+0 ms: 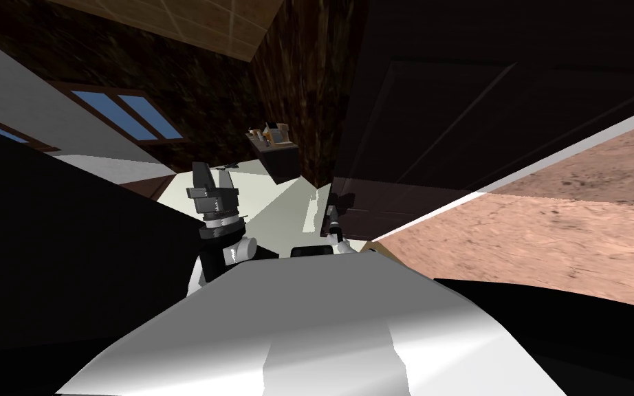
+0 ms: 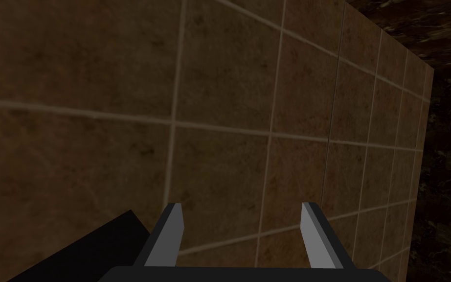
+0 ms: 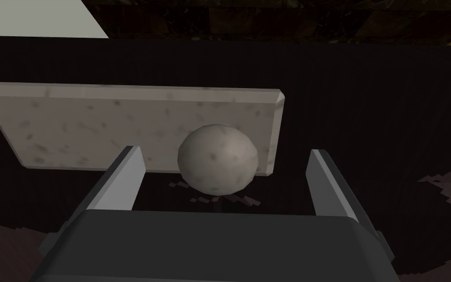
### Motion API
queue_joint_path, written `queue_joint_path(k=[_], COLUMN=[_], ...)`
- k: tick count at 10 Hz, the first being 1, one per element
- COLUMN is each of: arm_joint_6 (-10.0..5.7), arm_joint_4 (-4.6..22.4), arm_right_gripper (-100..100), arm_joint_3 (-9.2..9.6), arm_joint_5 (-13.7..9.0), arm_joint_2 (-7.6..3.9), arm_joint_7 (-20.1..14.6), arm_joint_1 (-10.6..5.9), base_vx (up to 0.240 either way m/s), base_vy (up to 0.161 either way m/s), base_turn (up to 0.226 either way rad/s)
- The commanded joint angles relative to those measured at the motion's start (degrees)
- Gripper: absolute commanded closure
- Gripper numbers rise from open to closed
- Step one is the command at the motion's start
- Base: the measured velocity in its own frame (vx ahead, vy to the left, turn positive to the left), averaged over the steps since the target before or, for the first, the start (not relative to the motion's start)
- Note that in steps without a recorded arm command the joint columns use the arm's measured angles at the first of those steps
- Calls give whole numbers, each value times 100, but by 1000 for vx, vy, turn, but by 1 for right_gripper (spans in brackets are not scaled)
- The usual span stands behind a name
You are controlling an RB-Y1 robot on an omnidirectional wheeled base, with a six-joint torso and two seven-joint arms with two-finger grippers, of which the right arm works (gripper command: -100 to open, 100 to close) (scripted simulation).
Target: Push the door open
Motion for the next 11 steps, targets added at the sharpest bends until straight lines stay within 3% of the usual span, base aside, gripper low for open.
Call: queue_joint_path(k=[1, 6, 7, 11], arm_joint_6=[-22, -22, -23, -36], arm_joint_4=[25, 25, 28, 105], arm_right_gripper=[100, 100, 100, 100], arm_joint_3=[3, 3, -66, -171], arm_joint_5=[2, 2, -65, -165], arm_joint_2=[0, 0, -157, -291], arm_joint_7=[-14, -14, 40, 115], arm_joint_1=[-15, -15, -24, -43], base_vx=[-8, -3, 74, 150], base_vy=[-3, -2, 24, 0], base_turn=[11, 3, -3, -21])
